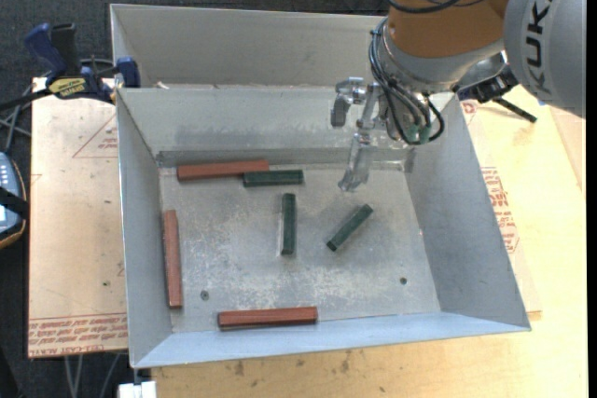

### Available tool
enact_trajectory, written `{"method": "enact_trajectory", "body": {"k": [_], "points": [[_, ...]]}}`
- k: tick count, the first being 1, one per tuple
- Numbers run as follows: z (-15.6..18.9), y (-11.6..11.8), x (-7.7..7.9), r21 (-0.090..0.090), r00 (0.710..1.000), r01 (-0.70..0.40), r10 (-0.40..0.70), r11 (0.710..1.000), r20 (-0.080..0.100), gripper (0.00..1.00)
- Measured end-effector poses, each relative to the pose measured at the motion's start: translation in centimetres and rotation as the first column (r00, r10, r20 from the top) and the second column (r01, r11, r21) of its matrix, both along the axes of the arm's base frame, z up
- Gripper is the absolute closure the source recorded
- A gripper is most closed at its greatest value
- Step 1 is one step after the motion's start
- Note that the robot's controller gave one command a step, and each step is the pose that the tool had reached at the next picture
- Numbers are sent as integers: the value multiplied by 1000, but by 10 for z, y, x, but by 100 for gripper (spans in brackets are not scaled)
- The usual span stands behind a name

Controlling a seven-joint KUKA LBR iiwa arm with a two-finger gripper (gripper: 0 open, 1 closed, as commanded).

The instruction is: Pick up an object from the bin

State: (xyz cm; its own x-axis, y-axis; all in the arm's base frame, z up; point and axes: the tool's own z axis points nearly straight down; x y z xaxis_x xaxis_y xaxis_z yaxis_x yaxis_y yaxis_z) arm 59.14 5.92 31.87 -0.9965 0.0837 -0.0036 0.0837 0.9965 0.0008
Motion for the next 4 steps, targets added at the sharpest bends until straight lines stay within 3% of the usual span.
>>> {"method": "enact_trajectory", "body": {"k": [1,2,3,4], "points": [[-46,23,4,0,998,-66,66,998,4,0],[-114,12,14,1,997,-73,73,997,2,0],[-181,-5,19,0,986,-168,168,986,2,0],[-195,-61,38,2,982,-189,189,982,-6,0]]}}
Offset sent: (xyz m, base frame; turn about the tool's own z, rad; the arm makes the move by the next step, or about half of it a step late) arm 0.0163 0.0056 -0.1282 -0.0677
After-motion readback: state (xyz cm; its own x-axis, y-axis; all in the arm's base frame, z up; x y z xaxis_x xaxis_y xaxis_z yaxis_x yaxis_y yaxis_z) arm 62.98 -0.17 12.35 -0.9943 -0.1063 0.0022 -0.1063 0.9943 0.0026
